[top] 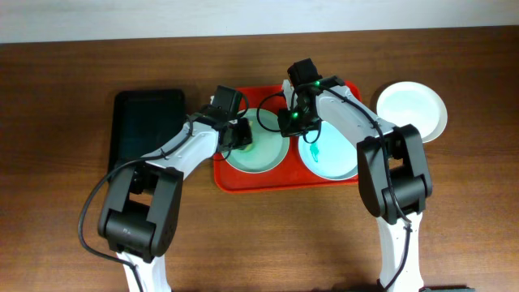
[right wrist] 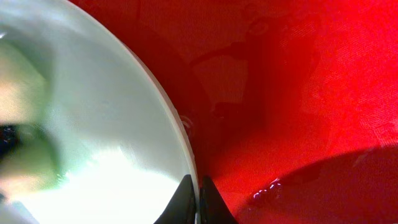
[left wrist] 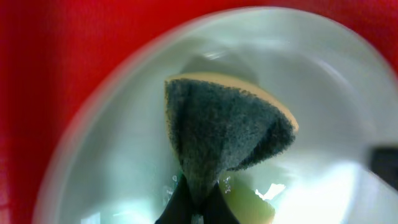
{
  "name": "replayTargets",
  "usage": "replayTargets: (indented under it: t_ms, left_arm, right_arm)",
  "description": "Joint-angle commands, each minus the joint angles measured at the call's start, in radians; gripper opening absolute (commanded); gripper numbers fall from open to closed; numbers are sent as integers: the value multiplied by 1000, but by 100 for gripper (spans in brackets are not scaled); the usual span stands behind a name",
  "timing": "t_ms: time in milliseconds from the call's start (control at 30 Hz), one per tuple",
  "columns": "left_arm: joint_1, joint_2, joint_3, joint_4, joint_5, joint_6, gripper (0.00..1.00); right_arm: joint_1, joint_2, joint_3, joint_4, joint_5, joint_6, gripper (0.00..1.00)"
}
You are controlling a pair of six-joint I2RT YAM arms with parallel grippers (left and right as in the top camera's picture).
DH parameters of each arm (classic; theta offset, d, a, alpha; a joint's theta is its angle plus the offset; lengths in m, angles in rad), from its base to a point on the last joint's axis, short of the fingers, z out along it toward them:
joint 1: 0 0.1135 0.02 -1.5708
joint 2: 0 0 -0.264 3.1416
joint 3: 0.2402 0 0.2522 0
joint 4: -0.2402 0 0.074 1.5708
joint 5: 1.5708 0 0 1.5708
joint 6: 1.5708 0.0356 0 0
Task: Clean dirty plates on tray and stack at the side
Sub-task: 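Grasp the pale green plate with the right gripper and scrub it with the sponge, then move the pale green plate right and stack it on the white plate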
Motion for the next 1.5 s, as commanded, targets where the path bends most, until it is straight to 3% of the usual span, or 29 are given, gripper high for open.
replayTargets:
  t_ms: [0,167,300,433,500,600,733,833,933,1000,1133,1200,1367,1467]
  left_arm:
    - [69,-20,-8,-137,-355,39,0]
    - [105,-269,14,-179,-350,38,0]
    - [123,-494,14,-211,-336,38,0]
    - [243,-572,14,-292,-367,38,0]
    - [306,-570,11,-315,-367,38,0]
    - [401,-570,10,-333,-345,37,0]
    - [435,-570,10,-333,-341,27,0]
    - [435,-570,10,-333,-331,27,0]
    - [435,-570,10,-331,-330,27,0]
    - [435,-570,10,-329,-330,27,0]
    - [435,-570,10,-328,-328,26,0]
    - [435,-570,10,-322,-298,26,0]
    - [435,-570,10,-322,-247,27,0]
    - [435,-569,10,-321,-240,26,0]
  right_arm:
    - [-10,-8,-11,6,47,0,4]
    - [-7,-48,68,-19,61,-38,4]
    - [27,-109,187,-138,240,-68,4]
    - [158,-187,374,-350,645,-69,4]
    - [233,-194,444,-415,930,-69,4]
    - [377,-193,471,-439,1518,-74,4]
    - [485,-193,471,-410,1825,-211,4]
    - [523,-193,472,-401,1862,-315,4]
    - [505,-193,471,-402,1649,-313,4]
    - [449,-193,468,-425,1271,-260,4]
    - [182,-173,406,-417,481,-51,4]
    - [33,-161,334,-404,163,-53,4]
    - [-323,-159,128,-360,-43,-52,4]
    - [-544,-159,99,-315,-151,-53,4]
